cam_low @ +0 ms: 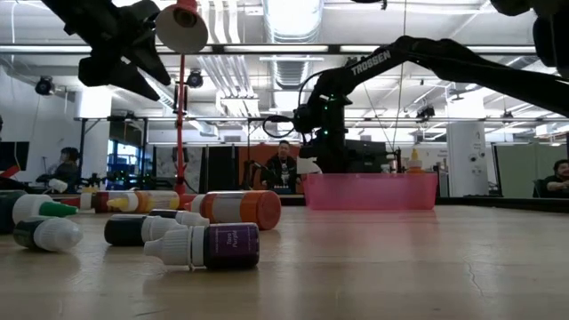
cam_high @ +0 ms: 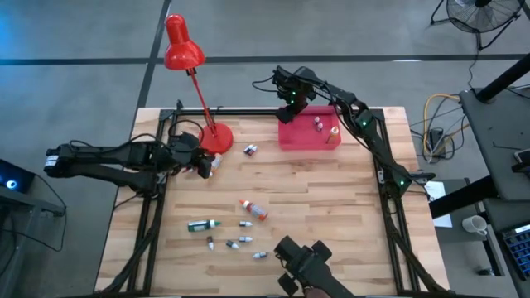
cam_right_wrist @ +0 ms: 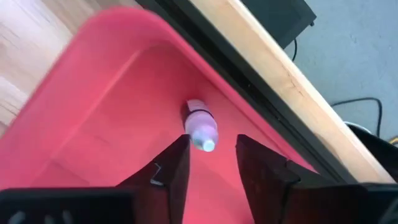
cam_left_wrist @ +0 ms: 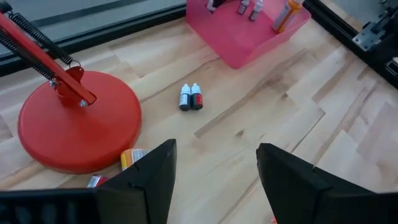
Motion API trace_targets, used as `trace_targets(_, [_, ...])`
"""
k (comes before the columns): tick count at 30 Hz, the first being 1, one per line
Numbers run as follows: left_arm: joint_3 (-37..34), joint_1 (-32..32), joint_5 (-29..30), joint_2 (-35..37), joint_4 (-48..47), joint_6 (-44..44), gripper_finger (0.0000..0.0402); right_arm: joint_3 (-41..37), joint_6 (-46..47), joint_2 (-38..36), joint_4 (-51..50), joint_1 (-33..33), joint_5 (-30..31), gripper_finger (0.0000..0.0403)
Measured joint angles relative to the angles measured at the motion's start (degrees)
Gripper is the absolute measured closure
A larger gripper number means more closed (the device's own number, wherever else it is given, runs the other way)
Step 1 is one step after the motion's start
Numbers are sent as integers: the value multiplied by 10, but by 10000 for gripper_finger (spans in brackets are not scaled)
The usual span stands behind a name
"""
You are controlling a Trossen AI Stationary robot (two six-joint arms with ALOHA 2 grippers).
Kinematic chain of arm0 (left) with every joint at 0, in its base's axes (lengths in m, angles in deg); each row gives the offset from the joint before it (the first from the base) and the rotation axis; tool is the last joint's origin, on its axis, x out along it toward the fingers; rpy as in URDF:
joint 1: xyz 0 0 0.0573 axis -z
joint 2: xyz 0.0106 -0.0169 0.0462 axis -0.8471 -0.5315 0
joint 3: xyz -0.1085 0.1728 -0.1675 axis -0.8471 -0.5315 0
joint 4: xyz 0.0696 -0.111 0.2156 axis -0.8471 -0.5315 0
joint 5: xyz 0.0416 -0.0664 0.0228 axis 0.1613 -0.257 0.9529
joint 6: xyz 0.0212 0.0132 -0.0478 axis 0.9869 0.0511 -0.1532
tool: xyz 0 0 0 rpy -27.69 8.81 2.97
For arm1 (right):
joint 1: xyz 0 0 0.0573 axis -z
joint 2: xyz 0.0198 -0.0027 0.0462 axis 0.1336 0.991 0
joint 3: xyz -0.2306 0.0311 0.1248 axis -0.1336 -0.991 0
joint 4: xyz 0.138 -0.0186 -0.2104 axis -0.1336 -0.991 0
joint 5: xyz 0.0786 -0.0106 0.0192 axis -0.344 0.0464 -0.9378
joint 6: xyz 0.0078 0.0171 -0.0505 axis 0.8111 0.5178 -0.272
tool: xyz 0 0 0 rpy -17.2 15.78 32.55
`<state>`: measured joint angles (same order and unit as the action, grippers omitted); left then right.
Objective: Pick & Place food coloring
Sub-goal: Put the small green food coloring bottle into the red bin, then put the small black food coloring bottle into the red bin
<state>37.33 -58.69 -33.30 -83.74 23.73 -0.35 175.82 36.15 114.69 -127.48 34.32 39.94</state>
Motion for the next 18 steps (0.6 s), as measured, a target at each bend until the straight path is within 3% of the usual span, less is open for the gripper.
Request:
trace_targets(8, [0,0,0,0,0,-2,207,2,-12,-3,-24,0,-1,228])
trace_targets(18, [-1,0,0,-1,12,-2,207,5,-45,-58,-29,-19,-3,208])
